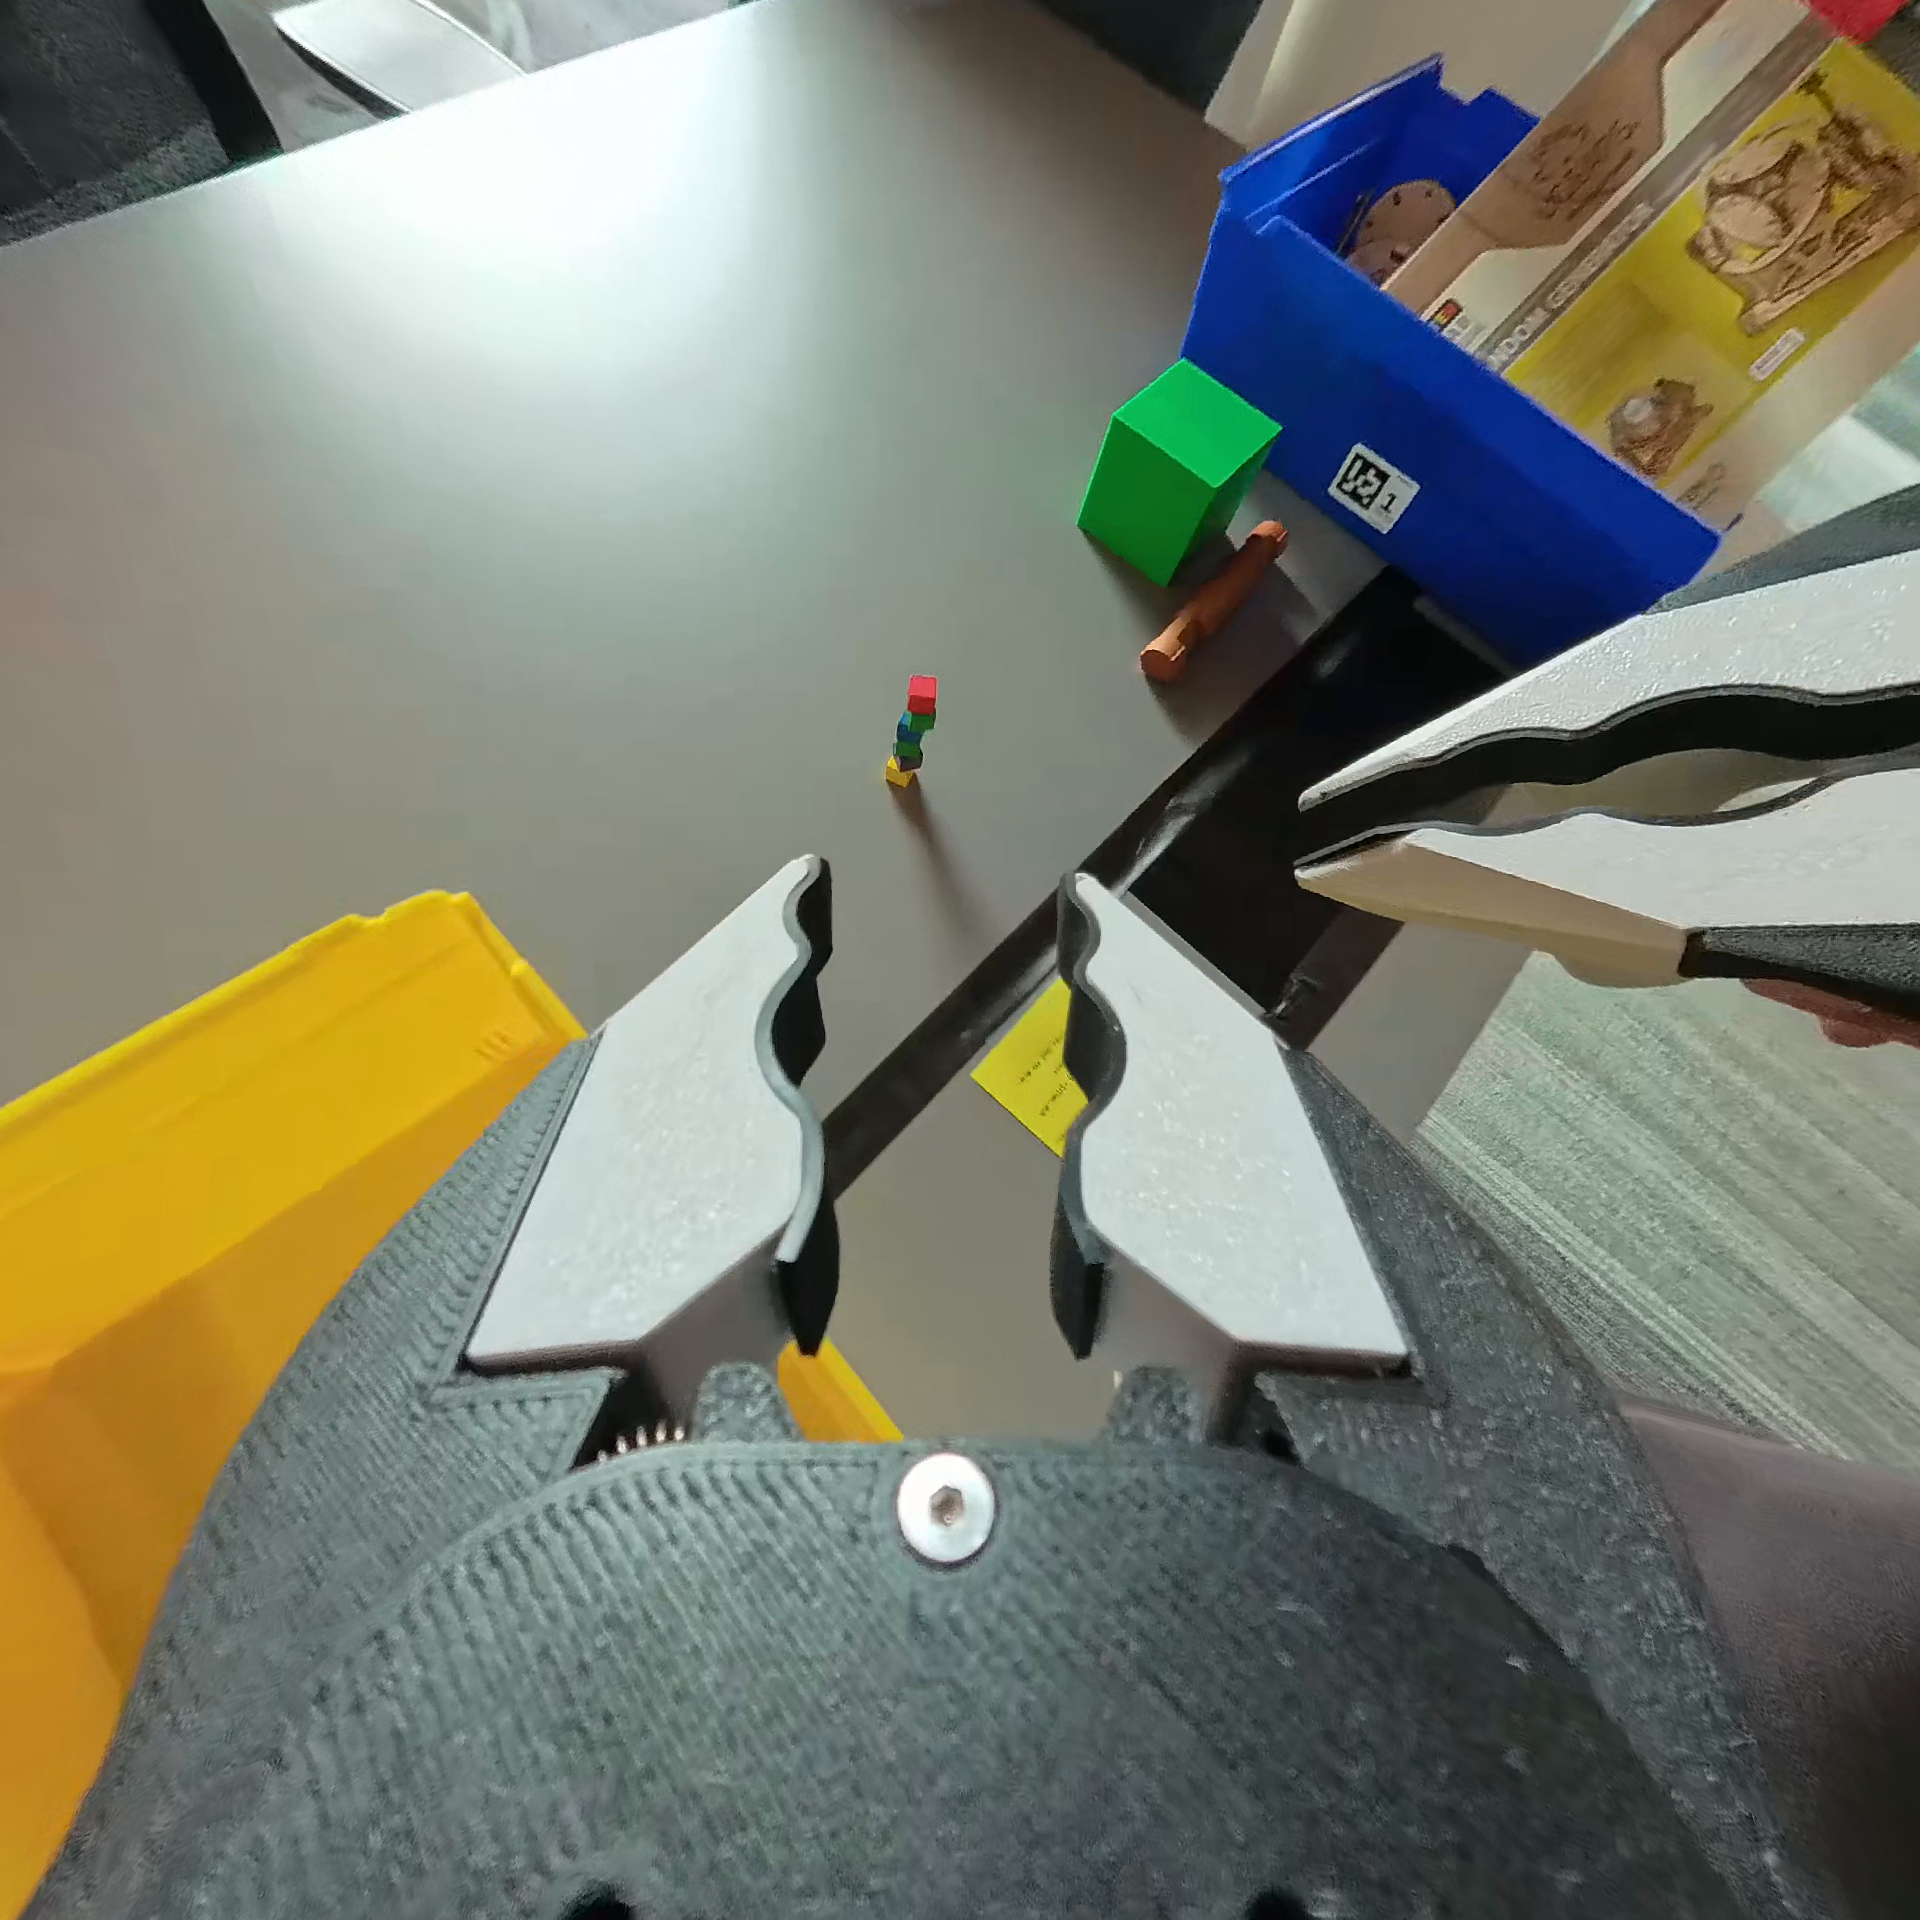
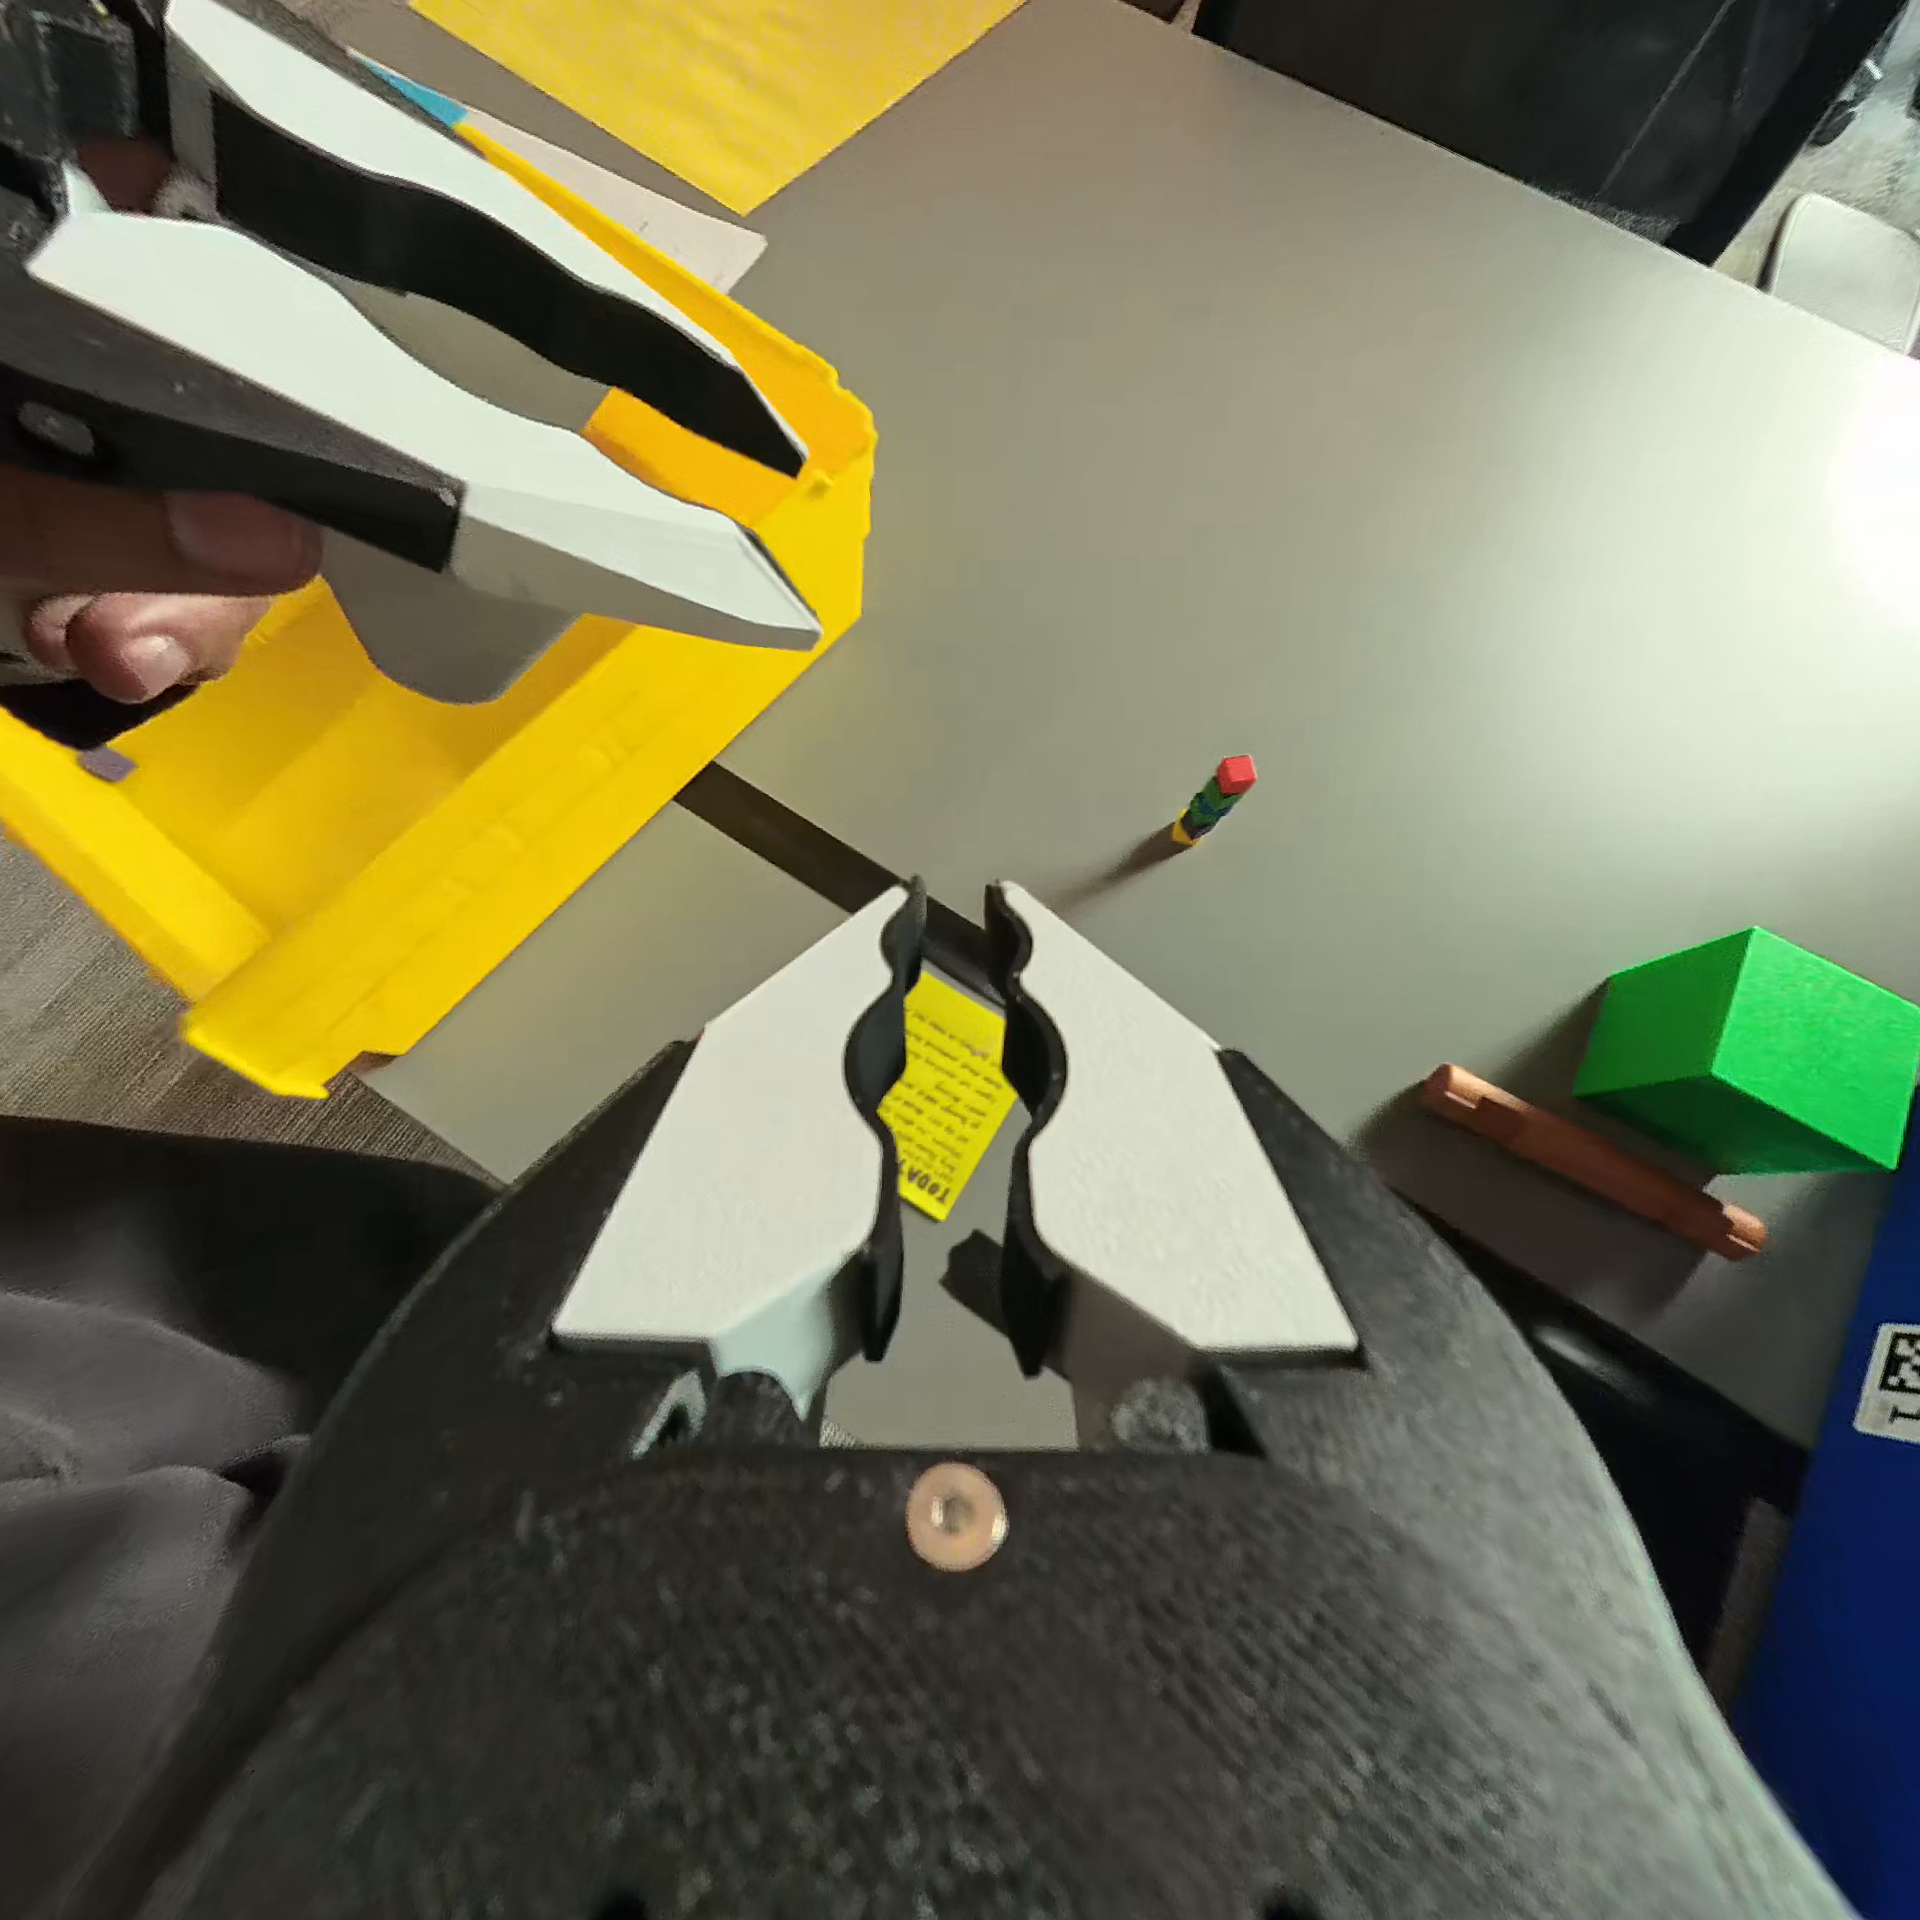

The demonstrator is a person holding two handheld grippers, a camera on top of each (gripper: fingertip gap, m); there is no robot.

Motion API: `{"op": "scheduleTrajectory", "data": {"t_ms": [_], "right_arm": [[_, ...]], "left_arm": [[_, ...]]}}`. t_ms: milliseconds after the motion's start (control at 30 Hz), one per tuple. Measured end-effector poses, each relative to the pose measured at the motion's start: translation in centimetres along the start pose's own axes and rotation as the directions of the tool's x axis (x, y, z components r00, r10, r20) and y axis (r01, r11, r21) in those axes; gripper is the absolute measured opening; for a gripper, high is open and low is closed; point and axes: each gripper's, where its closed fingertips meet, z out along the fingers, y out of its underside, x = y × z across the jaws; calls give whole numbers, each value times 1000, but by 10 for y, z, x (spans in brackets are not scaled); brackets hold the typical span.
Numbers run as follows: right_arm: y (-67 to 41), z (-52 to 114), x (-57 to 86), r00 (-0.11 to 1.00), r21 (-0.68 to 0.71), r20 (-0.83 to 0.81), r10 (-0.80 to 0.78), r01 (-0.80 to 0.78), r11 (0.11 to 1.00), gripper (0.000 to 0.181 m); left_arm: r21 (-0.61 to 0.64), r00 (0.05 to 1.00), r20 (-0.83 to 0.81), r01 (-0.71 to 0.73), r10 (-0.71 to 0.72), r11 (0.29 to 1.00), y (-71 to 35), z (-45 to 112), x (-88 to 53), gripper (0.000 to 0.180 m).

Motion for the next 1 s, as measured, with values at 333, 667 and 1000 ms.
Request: {"op": "scheduleTrajectory", "data": {"t_ms": [333, 667, 1000], "right_arm": [[-10, -43, -26, 992, 29, -126, -20, 24, 999, 19], [-32, -62, 16, 970, 168, -243, 6, 36, 985, 28], [-46, -54, 62, 979, 222, -202, -18, 63, 973, 47]], "left_arm": [[49, 999, -29, -25, 27, 998, 1, -34, 20, 62], [102, 974, 176, -160, 140, 982, -35, -57, -1, 83], [89, 974, 216, -91, 70, 992, -57, -23, 11, 71]]}}
